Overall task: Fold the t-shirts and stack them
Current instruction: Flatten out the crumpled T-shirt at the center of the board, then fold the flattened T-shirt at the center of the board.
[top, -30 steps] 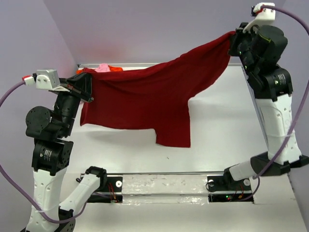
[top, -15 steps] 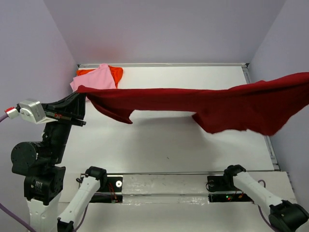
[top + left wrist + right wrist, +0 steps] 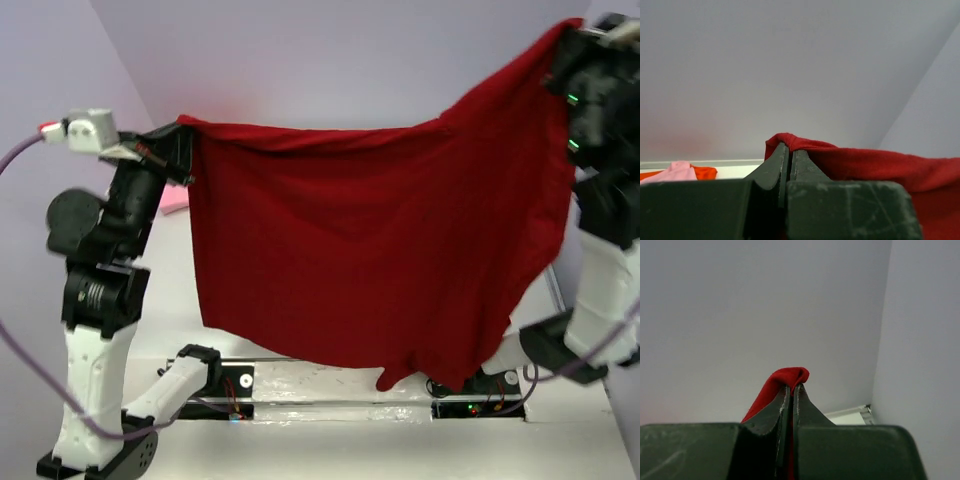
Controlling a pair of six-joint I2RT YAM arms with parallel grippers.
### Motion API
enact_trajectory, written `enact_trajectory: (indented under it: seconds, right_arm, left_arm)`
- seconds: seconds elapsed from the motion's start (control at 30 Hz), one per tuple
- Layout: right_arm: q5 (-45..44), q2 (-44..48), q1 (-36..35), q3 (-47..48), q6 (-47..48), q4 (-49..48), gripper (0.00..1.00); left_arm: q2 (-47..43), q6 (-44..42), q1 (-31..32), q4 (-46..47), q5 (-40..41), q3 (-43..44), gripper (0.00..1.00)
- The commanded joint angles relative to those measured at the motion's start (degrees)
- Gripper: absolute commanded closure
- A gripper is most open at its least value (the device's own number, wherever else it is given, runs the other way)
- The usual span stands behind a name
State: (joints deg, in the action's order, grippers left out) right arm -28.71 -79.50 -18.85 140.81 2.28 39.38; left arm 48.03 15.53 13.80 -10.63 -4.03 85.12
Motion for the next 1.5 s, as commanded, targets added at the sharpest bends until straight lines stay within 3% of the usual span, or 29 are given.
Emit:
enact_trajectory:
  seconds: [0.0,0.07,0.2,0.33,0.53,0.73,0.87,1.13,1.47]
  right_arm:
    - [-5.46,-13.17,-0.22,2.80,3.60,-2.02,1.00]
    - [-6.18,-17.42,-0.22,2.02,3.69,-3.42,1.00]
    - [-9.34,-21.04,-0.22,-12.79,7.20,-21.65,1.00]
    - [-11.10,-29.01,0.92,-17.14,8.78,-28.29,1.00]
    - [-12.87,-36.50,3.02,-26.72,6.07,-37.51,1.00]
    - [-11.11,-45.03,5.84,-29.89,2.73,-38.06,1.00]
    - [-9.17,-47.84,7.07,-29.99,1.06,-37.27,1.00]
    - [-3.38,-45.05,7.07,-32.95,-5.18,-30.50,1.00]
    - [2.25,-32.04,5.40,-46.32,-13.09,-25.05,1.00]
  left_arm:
    - [10.05,-3.30,-0.35,5.62,3.15,1.80,1.00]
    - [15.41,-4.71,-0.44,7.11,3.41,2.15,1.00]
    - [23.23,-7.09,-2.54,13.52,3.33,-2.05,1.00]
    - [32.97,-8.05,-4.57,22.30,3.42,-6.63,1.00]
    - [47.22,-10.87,-5.89,27.76,9.03,-5.94,1.00]
    - [61.38,-10.17,-8.53,28.39,7.82,-0.57,1.00]
    - [68.41,-8.68,-9.23,23.38,6.50,6.54,1.00]
    - [69.13,-7.27,-11.08,20.13,5.52,8.57,1.00]
    - [57.80,-5.78,-10.99,17.41,7.11,2.42,1.00]
